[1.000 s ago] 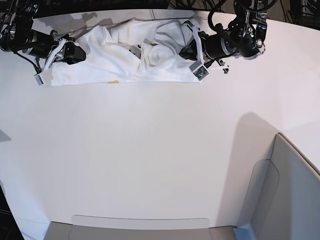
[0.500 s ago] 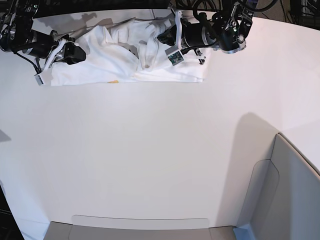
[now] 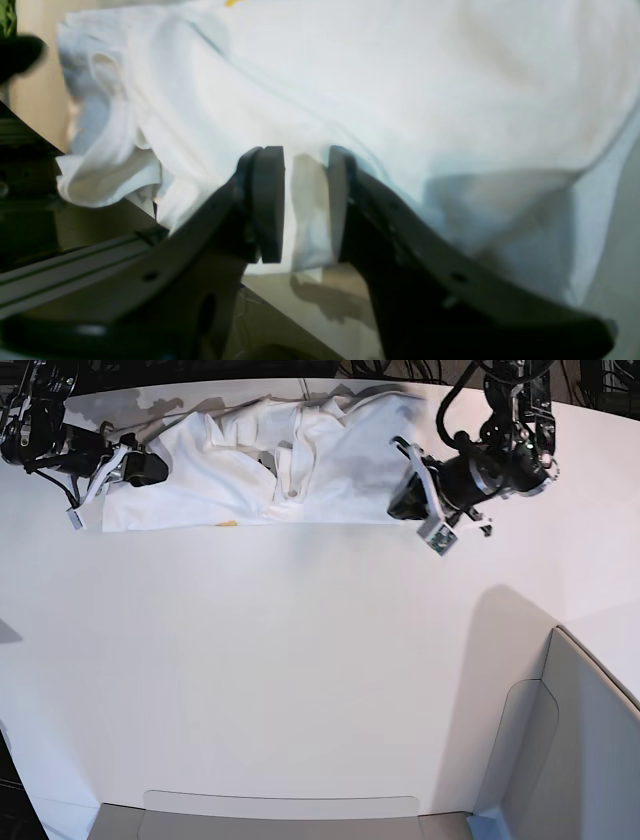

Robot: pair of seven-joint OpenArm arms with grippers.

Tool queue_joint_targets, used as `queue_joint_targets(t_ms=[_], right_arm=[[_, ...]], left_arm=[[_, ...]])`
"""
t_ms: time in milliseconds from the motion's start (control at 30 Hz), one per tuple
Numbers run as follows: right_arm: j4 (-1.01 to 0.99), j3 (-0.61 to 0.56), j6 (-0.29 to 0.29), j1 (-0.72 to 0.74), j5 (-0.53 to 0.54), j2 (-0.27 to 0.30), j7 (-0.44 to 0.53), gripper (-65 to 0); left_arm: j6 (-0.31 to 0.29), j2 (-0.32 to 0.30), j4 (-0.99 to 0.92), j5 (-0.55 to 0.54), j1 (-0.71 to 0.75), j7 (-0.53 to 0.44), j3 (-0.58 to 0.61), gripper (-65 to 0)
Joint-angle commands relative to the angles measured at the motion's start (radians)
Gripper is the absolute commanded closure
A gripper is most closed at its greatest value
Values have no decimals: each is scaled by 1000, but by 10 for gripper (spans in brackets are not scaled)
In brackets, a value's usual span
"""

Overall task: Layout the t-shirt on the table in an organized manner, then fold the t-shirt properly
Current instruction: 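Press the folded layer flat with the left gripper and release, then withdraw the left gripper and reposition the right gripper at the strip end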

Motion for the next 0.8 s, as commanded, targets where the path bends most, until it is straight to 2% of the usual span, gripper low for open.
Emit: queue_joint_targets(t_ms=[0,100,267,367,667,767], right_arm=[[13,5,3,1,21,16,11,-159],[11,5,3,1,21,16,11,-159],[15,7,3,3,21,16,11,-159],[15,13,3,4,21,16,11,-159],[15,14,3,29,23,19,11,-161],[11,14,3,30,23,60,13,-162]], left_arm=[[-1,-4,20,-12,-2,-28,-44,0],[-1,13,20,-12,-2,-51,-193,0],[-1,113,18,-12,-4,-40,-504,0],[-1,142,18,-9,-2,-40,-639,0],[-1,142,14,-6,64,-40,-842,-15],[-1,143,4,-6,99,-40,-873,-32]])
